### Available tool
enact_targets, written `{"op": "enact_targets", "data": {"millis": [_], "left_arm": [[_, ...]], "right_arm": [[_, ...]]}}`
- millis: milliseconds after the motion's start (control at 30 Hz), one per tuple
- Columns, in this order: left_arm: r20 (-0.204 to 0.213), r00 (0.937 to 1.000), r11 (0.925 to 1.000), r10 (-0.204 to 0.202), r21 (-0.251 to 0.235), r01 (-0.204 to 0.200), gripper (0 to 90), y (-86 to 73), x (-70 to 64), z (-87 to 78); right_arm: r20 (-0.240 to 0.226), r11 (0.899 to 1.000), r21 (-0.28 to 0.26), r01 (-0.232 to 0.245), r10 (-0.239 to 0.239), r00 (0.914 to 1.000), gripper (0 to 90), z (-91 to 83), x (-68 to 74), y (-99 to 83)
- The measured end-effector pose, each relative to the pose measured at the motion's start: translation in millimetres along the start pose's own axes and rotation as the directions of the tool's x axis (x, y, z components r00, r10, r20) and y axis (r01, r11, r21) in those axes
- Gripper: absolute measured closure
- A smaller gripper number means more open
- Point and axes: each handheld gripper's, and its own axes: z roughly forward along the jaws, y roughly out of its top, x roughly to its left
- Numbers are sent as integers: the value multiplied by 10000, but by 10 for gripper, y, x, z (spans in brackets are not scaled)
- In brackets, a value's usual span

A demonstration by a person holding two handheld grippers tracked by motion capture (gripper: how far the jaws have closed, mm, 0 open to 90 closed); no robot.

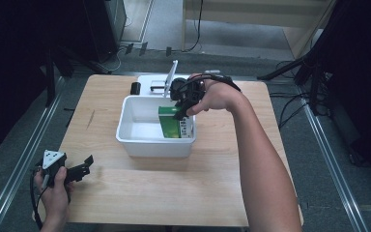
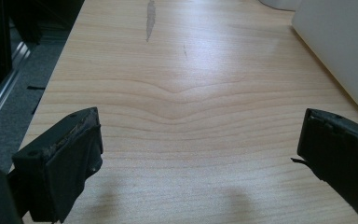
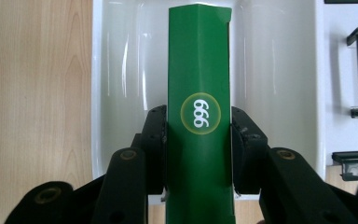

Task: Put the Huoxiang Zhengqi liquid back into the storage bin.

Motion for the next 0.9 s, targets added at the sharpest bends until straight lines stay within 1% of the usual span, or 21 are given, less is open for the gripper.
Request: {"op": "enact_targets", "data": {"millis": [67,167,200,333,367,400,433,467,533,567,600,667,700,733,767,833,867,900], "left_arm": [[5,10000,10000,-1,0,1,9,0,0,0],[5,10000,10000,-6,-2,6,8,0,0,0],[8,10000,10000,-3,0,3,9,0,0,0],[5,10000,10000,2,-13,-2,8,0,-2,1],[2,10000,10000,7,-8,-7,9,0,-1,0],[1,10000,10000,8,-7,-8,9,0,-1,0],[0,10000,10000,-1,-24,1,9,-1,-2,1],[4,10000,10000,6,-21,-6,9,-1,-2,2],[2,10000,10000,16,-16,-16,9,-1,-3,2],[1,10000,10000,21,-16,-21,9,-1,-3,2],[-3,10000,10000,27,-16,-27,9,-1,-4,2],[-5,10000,10000,25,-22,-25,9,-1,-4,2],[-6,10000,10000,25,-20,-25,9,-1,-4,2],[-8,10000,10000,24,-18,-24,9,-1,-4,3],[-3,10000,10000,28,-25,-28,9,-1,-4,3],[-5,10000,10000,32,-15,-32,9,-1,-5,3],[-6,10000,10000,32,-17,-32,9,-1,-4,3],[-8,10000,10000,31,-15,-31,9,-1,-5,3]], "right_arm": [[-22,9999,93,-65,65,10000,642,19,1,-1],[-112,9999,136,41,-39,9999,642,94,-20,-10],[-144,9996,275,-75,79,9999,642,133,-17,-19],[-189,9989,445,-127,135,9997,641,190,-18,-30],[-213,9992,399,4,4,9998,641,213,-30,-33],[-207,9986,498,-158,169,9996,642,225,-23,-36],[-225,9990,451,-5,15,9997,641,247,-32,-41],[-257,9981,604,-122,138,9996,641,274,-22,-50],[-269,9978,643,-137,154,9995,641,291,-25,-55],[-241,9980,623,-59,74,9997,641,310,-32,-58],[-276,9973,717,-164,184,9994,641,323,-27,-63],[-250,9967,789,-211,231,9994,641,355,-31,-72],[-288,9961,870,-146,172,9994,641,386,-29,-78],[-288,9961,870,-146,172,9994,641,386,-29,-78],[-314,9946,1018,-207,240,9992,640,414,-19,-82],[-296,9942,1061,-185,218,9993,639,426,-16,-82],[-295,9948,999,-189,219,9993,639,428,-17,-80],[-274,9945,1014,-274,303,9992,639,423,-16,-79]]}}
